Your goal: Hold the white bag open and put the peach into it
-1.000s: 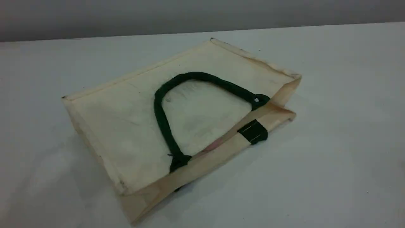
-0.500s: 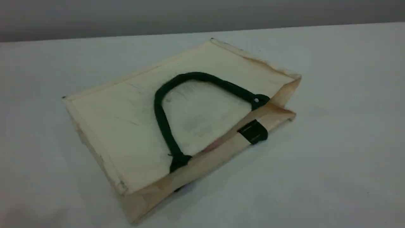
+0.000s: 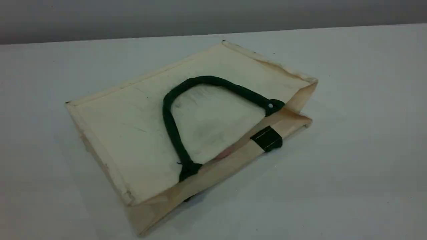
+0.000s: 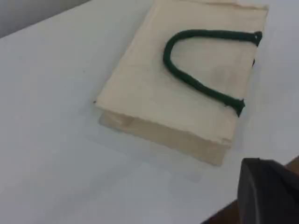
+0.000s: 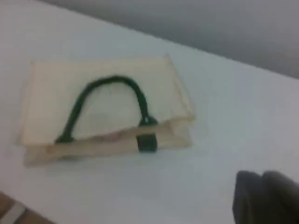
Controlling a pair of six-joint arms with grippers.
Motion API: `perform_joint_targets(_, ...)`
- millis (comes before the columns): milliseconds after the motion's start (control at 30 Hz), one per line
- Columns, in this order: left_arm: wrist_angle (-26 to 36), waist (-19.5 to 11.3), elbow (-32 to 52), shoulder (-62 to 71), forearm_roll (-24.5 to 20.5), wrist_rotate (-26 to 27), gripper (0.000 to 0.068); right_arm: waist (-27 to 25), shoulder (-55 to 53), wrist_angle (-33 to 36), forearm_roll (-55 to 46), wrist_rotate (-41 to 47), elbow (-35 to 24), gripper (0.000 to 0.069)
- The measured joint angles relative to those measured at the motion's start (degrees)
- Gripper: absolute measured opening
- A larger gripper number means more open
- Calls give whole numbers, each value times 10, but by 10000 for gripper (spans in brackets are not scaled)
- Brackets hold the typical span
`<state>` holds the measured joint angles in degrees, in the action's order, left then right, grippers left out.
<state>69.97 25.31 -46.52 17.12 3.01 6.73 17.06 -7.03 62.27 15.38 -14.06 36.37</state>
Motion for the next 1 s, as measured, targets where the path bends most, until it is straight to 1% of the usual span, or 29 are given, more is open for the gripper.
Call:
perform_joint_targets(67, 0, 0, 21, -19, 0, 0, 8, 0, 29, -1, -5, 0, -27, 18)
perform_joint_targets(133, -1, 0, 40, -30, 1, 0, 8, 0, 54, -1, -14, 0, -40, 19)
perform_joint_targets(300, -2, 0, 91, -32, 17, -3, 9, 0, 72, 2, -36, 0, -46, 18)
perform_joint_targets(467, -59, 0, 138, -32, 32, -4, 11, 0, 71, 7, -34, 2, -46, 19)
perform_joint_targets(533, -72, 0, 150, -32, 34, -4, 11, 0, 70, 8, -34, 3, -46, 19)
perform_joint_targets(633, -76, 0, 151, -32, 34, -4, 13, 0, 70, 14, -34, 4, -47, 19)
perform_joint_targets(800, -75, 0, 151, -32, 20, -4, 15, 0, 70, 7, -32, 4, -69, 20)
perform_joint_targets(900, -73, 0, 151, -32, -1, -7, 15, 0, 70, 1, -31, 4, -69, 20)
perform_joint_targets(1000, -73, 0, 153, -32, -5, -15, 15, 0, 70, 2, -31, 4, -69, 20)
